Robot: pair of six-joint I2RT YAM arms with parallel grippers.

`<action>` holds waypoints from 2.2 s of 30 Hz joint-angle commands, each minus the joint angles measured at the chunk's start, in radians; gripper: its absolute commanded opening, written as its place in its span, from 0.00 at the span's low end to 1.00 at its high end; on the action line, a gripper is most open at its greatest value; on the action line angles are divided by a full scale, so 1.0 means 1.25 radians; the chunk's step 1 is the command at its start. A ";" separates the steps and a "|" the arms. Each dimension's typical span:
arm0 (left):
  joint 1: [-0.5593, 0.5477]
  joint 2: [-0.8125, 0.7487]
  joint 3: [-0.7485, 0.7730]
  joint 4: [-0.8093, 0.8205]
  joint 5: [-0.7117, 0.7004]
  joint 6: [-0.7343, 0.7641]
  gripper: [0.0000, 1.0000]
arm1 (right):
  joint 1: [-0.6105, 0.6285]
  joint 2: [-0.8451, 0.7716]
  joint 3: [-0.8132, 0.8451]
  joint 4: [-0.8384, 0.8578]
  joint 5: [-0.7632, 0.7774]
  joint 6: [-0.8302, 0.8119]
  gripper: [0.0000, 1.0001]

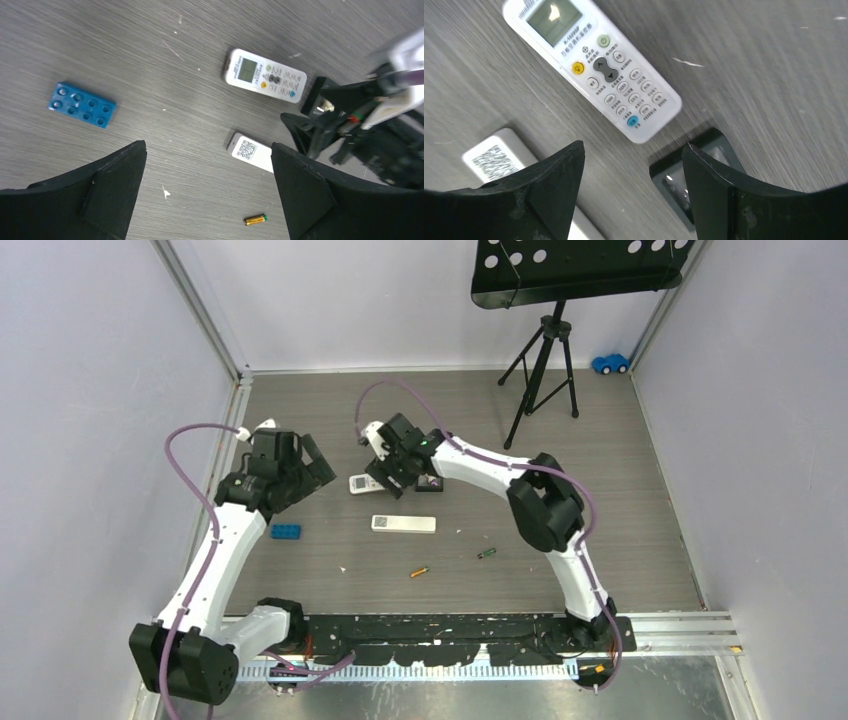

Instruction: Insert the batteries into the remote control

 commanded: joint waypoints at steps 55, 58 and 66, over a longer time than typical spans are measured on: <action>0.099 0.041 0.007 -0.002 0.117 0.056 0.95 | -0.006 0.236 0.264 -0.047 -0.044 -0.094 0.89; 0.099 0.041 0.004 -0.003 0.119 0.056 0.95 | -0.001 0.256 0.267 -0.035 -0.088 -0.153 0.89; 0.099 0.042 0.005 -0.011 0.122 0.061 0.95 | 0.023 0.290 0.296 -0.003 -0.081 -0.158 0.73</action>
